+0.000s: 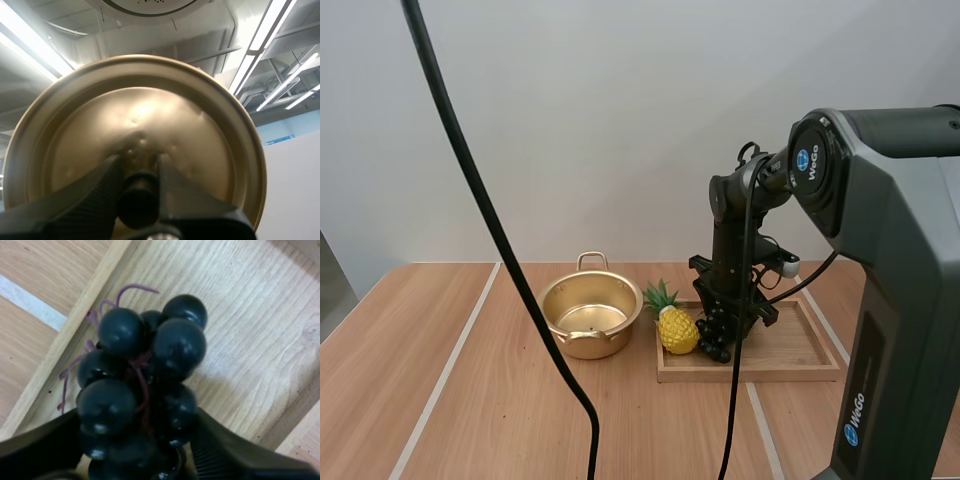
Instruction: Open the pot, put the grape inside, and close it
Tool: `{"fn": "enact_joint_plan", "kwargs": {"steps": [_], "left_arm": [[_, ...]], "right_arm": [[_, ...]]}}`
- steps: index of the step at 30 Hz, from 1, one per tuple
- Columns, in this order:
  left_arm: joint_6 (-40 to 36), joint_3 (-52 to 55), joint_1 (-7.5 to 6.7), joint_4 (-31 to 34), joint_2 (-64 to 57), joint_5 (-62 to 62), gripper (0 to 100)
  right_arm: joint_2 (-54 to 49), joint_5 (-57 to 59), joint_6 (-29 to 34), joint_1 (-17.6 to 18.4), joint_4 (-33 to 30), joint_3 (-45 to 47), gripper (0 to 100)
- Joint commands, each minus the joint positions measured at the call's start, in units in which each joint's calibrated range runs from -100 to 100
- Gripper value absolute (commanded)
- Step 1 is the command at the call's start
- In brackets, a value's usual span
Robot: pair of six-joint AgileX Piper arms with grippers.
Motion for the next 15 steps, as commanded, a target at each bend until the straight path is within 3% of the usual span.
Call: {"fn": "enact_joint_plan", "kwargs": {"steps": [1, 2, 8, 15], "left_arm": [[-0.6, -0.2, 0.12, 0.6, -0.2, -2.5, 0], [-0.6, -0.2, 0.12, 0.6, -0.2, -2.5, 0], [-0.6, -0.2, 0.12, 0.6, -0.2, -2.5, 0], [-0.6, -0.2, 0.12, 0.6, -0.2, -2.5, 0]], "right_arm": [[0.0, 0.7, 0.1, 0.1, -1.7, -0.4, 23], [0.0, 0.7, -0.3, 0.1, -1.8, -0.4, 0], [-2.1, 0.7, -0.5, 0.1, -2.5, -0.4, 0], [-12.2, 2.5, -0.5, 0.1, -8.7, -0.4, 0]]}}
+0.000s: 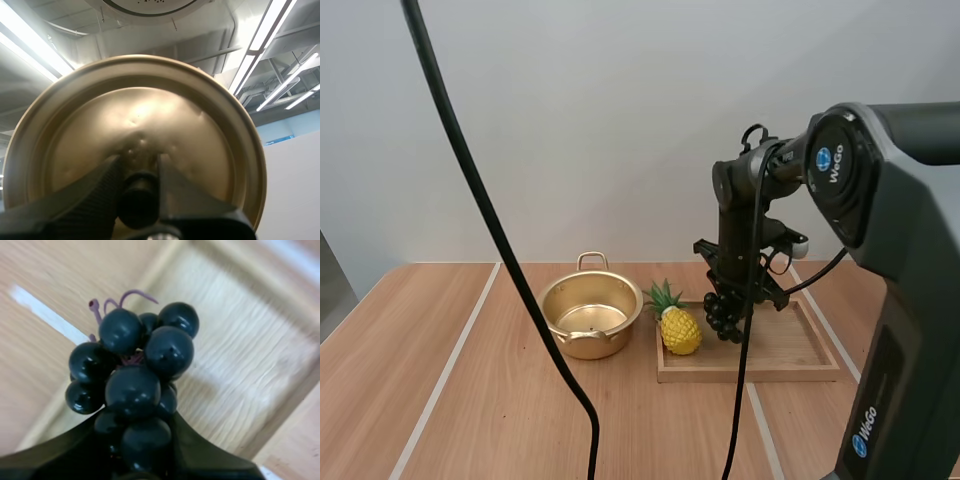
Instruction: Open the pot, put the grape inside, and close it
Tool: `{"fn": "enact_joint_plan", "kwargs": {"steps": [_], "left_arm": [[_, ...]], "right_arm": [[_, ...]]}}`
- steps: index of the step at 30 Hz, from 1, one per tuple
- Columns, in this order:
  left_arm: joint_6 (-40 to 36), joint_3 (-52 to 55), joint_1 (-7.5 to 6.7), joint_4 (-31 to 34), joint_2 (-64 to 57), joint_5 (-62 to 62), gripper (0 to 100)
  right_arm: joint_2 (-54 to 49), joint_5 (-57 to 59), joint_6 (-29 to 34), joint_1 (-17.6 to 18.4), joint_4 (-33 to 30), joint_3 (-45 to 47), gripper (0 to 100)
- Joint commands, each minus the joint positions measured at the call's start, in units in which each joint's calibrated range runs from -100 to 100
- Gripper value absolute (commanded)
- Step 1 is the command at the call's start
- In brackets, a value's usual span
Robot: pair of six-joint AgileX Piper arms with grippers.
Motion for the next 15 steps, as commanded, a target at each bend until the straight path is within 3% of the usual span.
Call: {"fn": "enact_joint_plan", "kwargs": {"steps": [1, 9, 15], "left_arm": [[-0.6, -0.2, 0.12, 0.6, -0.2, -2.5, 0], [-0.6, -0.2, 0.12, 0.6, -0.2, -2.5, 0], [-0.6, -0.2, 0.12, 0.6, -0.2, -2.5, 0]], "right_arm": [[-5.8, 2.9, -0.5, 0.0, -3.5, -0.4, 0], [-20.4, 3.7, -8.6, 0.0, -4.3, -0.4, 0], [-32.5, -0.9, -9.7, 0.0, -3.8, -0.4, 0]]}}
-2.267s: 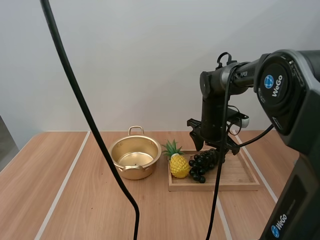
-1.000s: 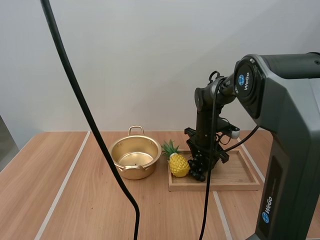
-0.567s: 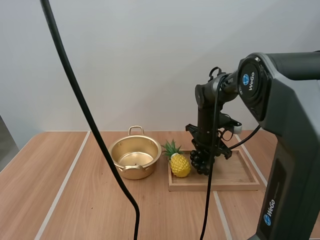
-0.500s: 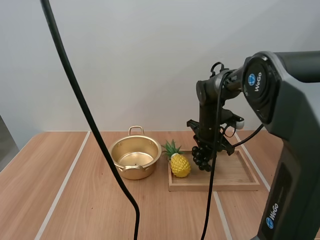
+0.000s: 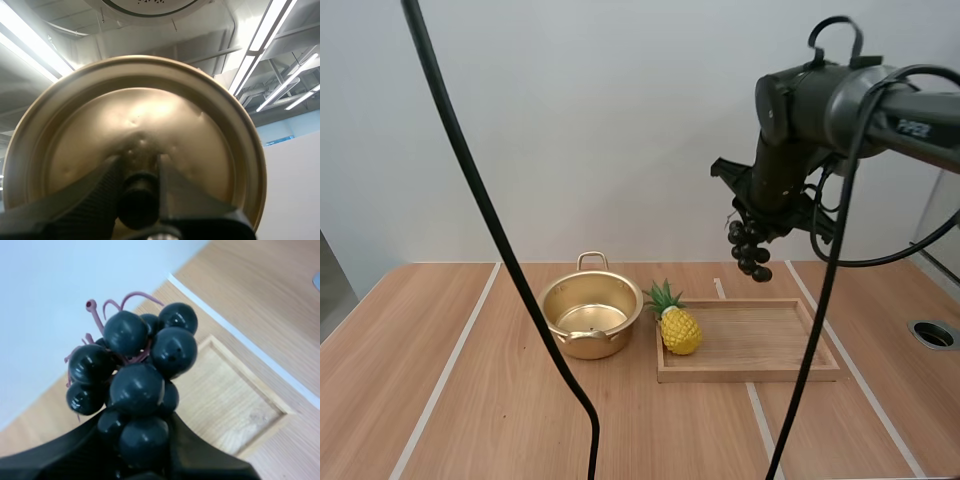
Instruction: Open the pot, put the grape inside, and close it
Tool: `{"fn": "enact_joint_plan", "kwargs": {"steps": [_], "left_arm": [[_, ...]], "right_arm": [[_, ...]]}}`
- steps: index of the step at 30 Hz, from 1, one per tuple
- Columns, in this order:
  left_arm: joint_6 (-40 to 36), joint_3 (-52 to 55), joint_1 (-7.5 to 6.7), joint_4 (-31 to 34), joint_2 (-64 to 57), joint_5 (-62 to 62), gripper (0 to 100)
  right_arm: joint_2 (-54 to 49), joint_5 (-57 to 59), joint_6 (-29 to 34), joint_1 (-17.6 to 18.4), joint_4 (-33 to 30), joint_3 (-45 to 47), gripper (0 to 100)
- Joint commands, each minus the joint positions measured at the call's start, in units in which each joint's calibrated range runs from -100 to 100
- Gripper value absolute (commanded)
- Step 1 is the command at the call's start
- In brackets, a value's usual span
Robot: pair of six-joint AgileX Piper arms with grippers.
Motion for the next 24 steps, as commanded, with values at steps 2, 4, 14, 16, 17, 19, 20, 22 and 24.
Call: {"fn": "enact_joint_plan", "kwargs": {"steps": [2, 4, 14, 16, 17, 19, 20, 22, 24], "left_arm": [[-0.6, -0.2, 0.12, 0.6, -0.2, -2.5, 0], [-0.6, -0.2, 0.12, 0.6, -0.2, -2.5, 0], [-0.6, -0.2, 0.12, 0.6, -0.2, -2.5, 0], [-0.6, -0.2, 0.12, 0.6, -0.2, -2.5, 0], [-0.6, -0.2, 0.12, 0.6, -0.2, -2.5, 0], [-0.6, -0.2, 0.12, 0.6, -0.2, -2.5, 0], [-0.6, -0.2, 0.12, 0.6, -0.2, -2.5, 0], [-0.6, -0.2, 0.12, 0.6, -0.2, -2.5, 0], [-0.6, -0.2, 0.12, 0.6, -0.2, -2.5, 0]], "right_arm": [[-9.4, -4.0, -1.1, 0.0, -0.5, -0.4, 0], [-13.3, -6.7, -2.1, 0.0, -1.5, -0.4, 0], [-28.0, -32.6, -30.1, 0.0, 10.3, -0.4, 0], [-29.1, -36.2, -36.5, 0.0, 16.0, -0.4, 0], [-29.2, -36.9, -40.1, 0.0, 18.8, -0.5, 0], [-29.0, -36.3, -46.8, 0.0, 26.4, -1.0, 0], [-28.8, -35.5, -51.2, 0.0, 30.7, -1.0, 0], [-27.6, -32.2, -61.3, 0.0, 38.8, -1.0, 0], [-25.9, -25.2, -71.9, 0.0, 47.6, -1.0, 0]]}}
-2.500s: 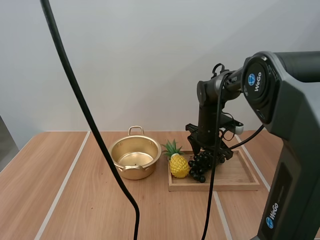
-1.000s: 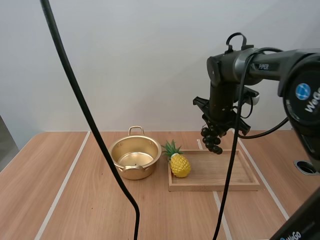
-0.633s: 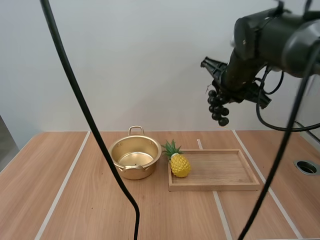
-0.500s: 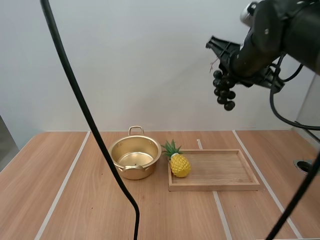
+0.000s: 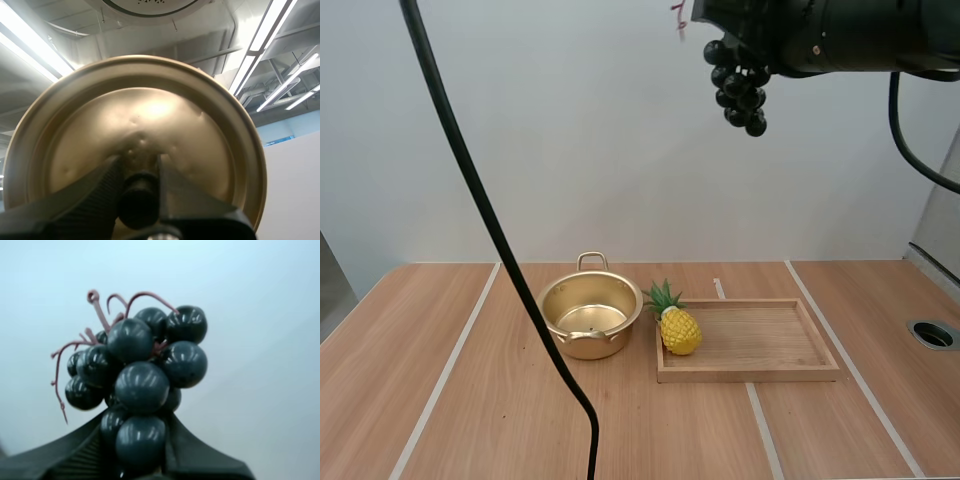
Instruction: Open the pot, put the grape inside, and close it
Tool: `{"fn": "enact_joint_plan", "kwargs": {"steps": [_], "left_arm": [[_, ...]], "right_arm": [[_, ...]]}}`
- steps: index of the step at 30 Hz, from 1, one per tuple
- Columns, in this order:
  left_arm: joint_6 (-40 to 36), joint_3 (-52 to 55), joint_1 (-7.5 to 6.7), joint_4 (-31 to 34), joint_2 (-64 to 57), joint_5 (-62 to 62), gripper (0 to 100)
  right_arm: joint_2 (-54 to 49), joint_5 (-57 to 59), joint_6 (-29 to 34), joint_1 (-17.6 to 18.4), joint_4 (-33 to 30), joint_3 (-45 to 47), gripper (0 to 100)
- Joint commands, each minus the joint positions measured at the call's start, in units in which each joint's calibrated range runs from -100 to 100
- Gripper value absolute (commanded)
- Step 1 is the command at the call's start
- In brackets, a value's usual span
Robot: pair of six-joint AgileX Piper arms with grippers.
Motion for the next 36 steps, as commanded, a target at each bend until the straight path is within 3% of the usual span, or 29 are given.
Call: {"fn": "enact_joint_plan", "kwargs": {"steps": [1, 9, 13, 23, 28, 36], "left_arm": [[-0.6, -0.2, 0.12, 0.6, -0.2, -2.5, 0], [-0.6, -0.2, 0.12, 0.6, -0.2, -2.5, 0], [-0.6, -0.2, 0.12, 0.6, -0.2, -2.5, 0], [-0.6, -0.2, 0.12, 0.6, -0.2, -2.5, 0], [-0.6, -0.2, 0.12, 0.6, -0.2, -2.5, 0], [-0.6, -0.2, 0.12, 0.6, -0.2, -2.5, 0]], "right_arm": [[2.1, 9.1, -14.9, 0.0, 13.2, -0.5, 0], [10.1, 23.7, -32.0, 0.0, 34.3, -0.5, 0], [15.2, 33.3, -38.8, 0.0, 41.3, -0.5, 0], [25.9, 35.4, -44.0, 1.4, 41.2, -0.5, 0], [31.3, 34.0, -44.9, 5.2, 37.8, -0.5, 0], [38.3, 22.3, -44.9, 10.6, 31.3, -0.5, 0]]}}
